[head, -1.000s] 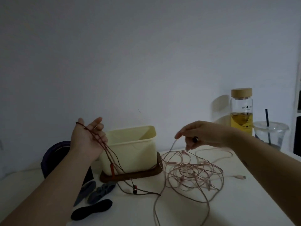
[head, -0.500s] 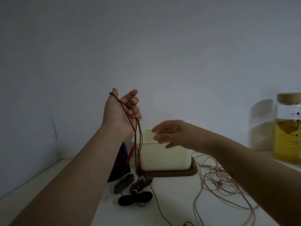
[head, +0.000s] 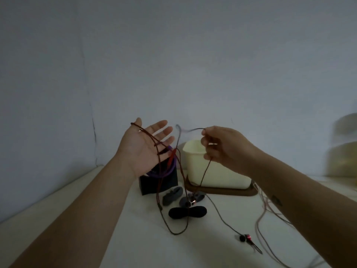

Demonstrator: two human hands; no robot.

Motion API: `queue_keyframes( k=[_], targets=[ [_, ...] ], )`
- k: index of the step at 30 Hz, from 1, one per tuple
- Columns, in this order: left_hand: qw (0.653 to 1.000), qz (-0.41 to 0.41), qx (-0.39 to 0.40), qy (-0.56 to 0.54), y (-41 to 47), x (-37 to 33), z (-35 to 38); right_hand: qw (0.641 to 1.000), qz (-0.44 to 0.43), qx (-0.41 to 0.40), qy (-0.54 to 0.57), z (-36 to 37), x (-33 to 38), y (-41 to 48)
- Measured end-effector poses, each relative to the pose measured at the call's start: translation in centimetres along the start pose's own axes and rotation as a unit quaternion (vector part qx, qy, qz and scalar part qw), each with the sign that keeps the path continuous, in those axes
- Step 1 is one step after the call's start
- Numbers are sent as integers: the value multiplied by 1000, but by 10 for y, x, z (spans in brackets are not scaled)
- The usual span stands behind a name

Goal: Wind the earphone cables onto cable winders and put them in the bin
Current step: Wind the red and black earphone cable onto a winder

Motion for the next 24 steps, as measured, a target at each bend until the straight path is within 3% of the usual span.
queue_keyframes(
  k=[4, 6, 9, 14, 17, 21, 24],
  targets=[
    [998, -50, -33, -24, -2, 10, -37, 990, -6, -132, 56, -40, -5, 2],
    [996, -62, -62, -34, 1, 13, -54, 982, -14, -185, -37, -65, -11, -1],
    [994, -58, -93, 9, 5, 16, -71, 960, -14, -205, -191, -92, -25, -9],
    [993, -23, -110, -21, 9, 19, -93, 919, 25, -203, -338, -121, -49, -22],
    [990, 5, -137, -20, 11, 19, -105, 900, 42, -248, -356, -137, -60, -28],
    [963, -16, -185, 196, 14, 28, -110, 925, 77, -239, -286, -142, -73, -27],
    [904, -58, -128, 404, 7, 32, -100, 975, 65, -175, -121, -130, -68, -22]
  ],
)
Point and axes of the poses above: each hand's wrist, its own y-axis towards the middle knuckle, its own z-axis out of the palm, x = y × z, the point moved 1 cm from there along y, towards the middle knuckle, and after that the axes turned 3 degrees about -y, right-handed, at the moved point
